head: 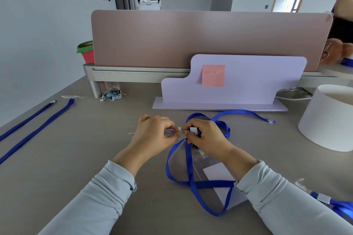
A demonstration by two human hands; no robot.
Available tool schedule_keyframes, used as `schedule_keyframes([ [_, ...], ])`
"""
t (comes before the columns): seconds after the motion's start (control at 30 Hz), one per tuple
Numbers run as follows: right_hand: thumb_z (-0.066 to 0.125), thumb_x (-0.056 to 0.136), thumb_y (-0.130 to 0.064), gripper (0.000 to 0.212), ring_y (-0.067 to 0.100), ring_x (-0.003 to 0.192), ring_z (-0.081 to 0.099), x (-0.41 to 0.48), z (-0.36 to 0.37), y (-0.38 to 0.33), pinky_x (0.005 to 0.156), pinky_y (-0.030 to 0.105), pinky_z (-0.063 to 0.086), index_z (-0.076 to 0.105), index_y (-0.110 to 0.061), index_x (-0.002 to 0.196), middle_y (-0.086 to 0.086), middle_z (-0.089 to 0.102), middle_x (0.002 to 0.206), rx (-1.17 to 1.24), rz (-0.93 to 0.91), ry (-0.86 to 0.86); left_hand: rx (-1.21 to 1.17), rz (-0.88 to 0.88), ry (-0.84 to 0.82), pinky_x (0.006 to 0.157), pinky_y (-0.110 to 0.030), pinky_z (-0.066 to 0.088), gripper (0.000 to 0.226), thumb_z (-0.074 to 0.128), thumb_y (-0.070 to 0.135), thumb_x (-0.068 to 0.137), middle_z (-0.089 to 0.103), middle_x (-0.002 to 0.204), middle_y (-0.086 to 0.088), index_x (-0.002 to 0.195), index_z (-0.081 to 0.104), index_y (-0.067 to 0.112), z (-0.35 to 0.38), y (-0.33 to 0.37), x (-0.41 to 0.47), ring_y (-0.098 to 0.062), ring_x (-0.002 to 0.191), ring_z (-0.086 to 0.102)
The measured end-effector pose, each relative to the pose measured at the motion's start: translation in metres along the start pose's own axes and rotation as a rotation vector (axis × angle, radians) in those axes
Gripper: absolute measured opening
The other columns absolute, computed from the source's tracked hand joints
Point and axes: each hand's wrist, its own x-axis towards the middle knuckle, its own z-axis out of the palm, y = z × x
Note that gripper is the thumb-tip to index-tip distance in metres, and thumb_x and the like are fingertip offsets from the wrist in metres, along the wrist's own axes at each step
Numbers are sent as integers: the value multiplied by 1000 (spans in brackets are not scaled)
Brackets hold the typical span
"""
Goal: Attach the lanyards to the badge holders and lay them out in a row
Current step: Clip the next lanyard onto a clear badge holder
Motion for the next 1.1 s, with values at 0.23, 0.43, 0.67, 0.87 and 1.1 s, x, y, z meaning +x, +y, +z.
schedule_keyframes([
  [0.23, 58, 89, -16, 8, 18, 73, 61, 0, -1, -2, 69, 29, 54, 65, -11, 91, 5, 65, 82, 7, 24, 0, 47, 11, -31, 80, -25, 22, 17, 59, 41, 84, 68, 87, 12, 94, 71, 32, -3, -2, 2, -5, 87, 56],
  [0.43, 58, 89, -15, 9, 23, 72, 61, 0, 0, -7, 69, 32, 54, 65, -11, 93, 5, 65, 82, -4, 3, 15, 43, 36, -23, 77, -25, 20, 15, 62, 35, 84, 68, 86, 11, 91, 72, 28, -7, -2, 2, -5, 78, 45],
  [0.67, 60, 87, -12, 8, 25, 71, 61, -1, -3, -11, 69, 36, 54, 66, -8, 91, 6, 65, 80, -10, -48, 10, 29, 36, 32, 81, -30, 30, 7, 67, 28, 79, 65, 74, 12, 78, 73, 24, -9, 5, 1, -6, 76, 47],
  [0.87, 62, 86, -12, 6, 28, 65, 60, 1, -5, -9, 64, 43, 53, 67, -13, 86, 8, 67, 75, 7, -78, 48, 6, 44, -36, 84, -27, 29, 10, 64, 35, 82, 61, 75, 16, 82, 71, 28, -20, 4, 2, -3, 79, 57],
  [1.1, 58, 90, -15, 7, 6, 64, 59, -3, -32, -12, 65, 17, 48, 63, -12, 94, -6, 63, 70, 10, -12, 71, 60, 114, 112, 61, -24, 44, 9, 64, 24, 84, 68, 79, 5, 86, 72, 21, -34, 21, 3, -17, 67, 62],
])
